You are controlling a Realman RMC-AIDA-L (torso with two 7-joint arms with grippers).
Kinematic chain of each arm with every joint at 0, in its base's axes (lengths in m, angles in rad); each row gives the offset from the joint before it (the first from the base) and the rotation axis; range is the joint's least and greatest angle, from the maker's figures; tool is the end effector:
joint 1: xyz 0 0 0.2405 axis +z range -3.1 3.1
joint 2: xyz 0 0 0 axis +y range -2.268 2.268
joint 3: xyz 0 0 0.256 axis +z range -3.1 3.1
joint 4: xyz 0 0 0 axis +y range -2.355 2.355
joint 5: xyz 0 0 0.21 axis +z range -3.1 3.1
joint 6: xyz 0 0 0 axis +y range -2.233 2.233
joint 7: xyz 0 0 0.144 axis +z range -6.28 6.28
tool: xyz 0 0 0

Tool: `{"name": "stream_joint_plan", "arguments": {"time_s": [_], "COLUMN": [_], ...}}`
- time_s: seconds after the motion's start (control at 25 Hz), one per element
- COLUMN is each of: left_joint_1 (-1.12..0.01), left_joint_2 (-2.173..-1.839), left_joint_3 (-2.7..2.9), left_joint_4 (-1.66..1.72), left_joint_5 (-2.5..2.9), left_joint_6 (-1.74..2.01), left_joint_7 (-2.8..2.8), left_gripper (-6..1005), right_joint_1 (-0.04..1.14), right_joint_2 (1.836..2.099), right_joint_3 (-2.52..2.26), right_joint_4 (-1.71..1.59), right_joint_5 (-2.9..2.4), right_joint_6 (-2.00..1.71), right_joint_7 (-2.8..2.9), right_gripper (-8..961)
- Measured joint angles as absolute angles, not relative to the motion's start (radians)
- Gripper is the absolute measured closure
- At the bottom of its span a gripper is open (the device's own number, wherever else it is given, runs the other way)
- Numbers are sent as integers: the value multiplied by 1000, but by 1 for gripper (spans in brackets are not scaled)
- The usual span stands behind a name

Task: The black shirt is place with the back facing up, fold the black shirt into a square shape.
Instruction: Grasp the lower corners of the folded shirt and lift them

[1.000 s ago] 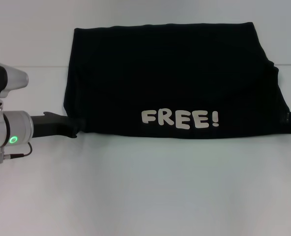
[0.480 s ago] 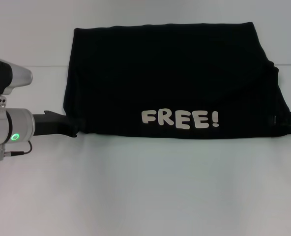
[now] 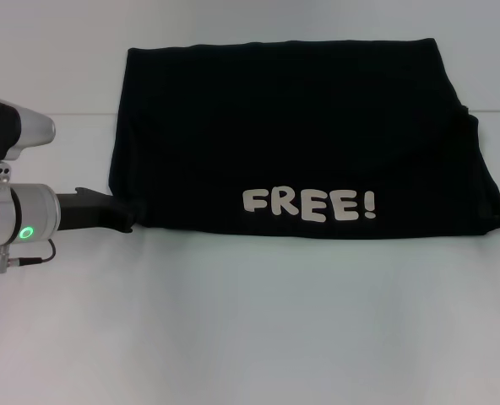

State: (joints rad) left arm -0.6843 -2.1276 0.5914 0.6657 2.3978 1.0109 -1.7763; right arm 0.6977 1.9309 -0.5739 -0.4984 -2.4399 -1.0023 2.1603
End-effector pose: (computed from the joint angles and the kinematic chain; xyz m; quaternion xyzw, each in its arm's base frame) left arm -0.2896 0.4012 -0.0073 -0.8743 -0.3751 -0.0724 0.2994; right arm 0.3359 0.4072 0.0499 -0.7698 0.5515 0.0778 0.3118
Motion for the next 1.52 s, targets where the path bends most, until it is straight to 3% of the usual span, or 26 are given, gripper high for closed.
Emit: {"name": "stream_joint_plan", "arguments": {"time_s": [0.2, 0.32, 1.12, 1.52], "left_joint_1": [-683, -681, -574, -552], "left_joint_2": [-2128, -2128, -2134, -2107], "left_joint_3": [589, 590, 533, 322], "left_joint_4": [666, 666, 812, 821], "left_joint_5": [2394, 2394, 2385, 2370], "left_joint_6": [1012, 1018, 1297, 1606], "left_joint_7": [-1777, -1787, -1829, -1769], "left_gripper": [982, 981, 974, 970], "right_joint_1": [692, 685, 548, 436], "right_joint_2": [1927, 1925, 1947, 1942], "right_joint_3": [-570, -569, -531, -411], "right_joint_4": [-502, -510, -630, -673], "right_joint_5": [-2434, -2433, -2338, -2286], "right_joint_6": [-1006, -1015, -1205, -1424], "right_joint_7": [2153, 2152, 2063, 1901], "right_gripper": [735, 918, 917, 917]}}
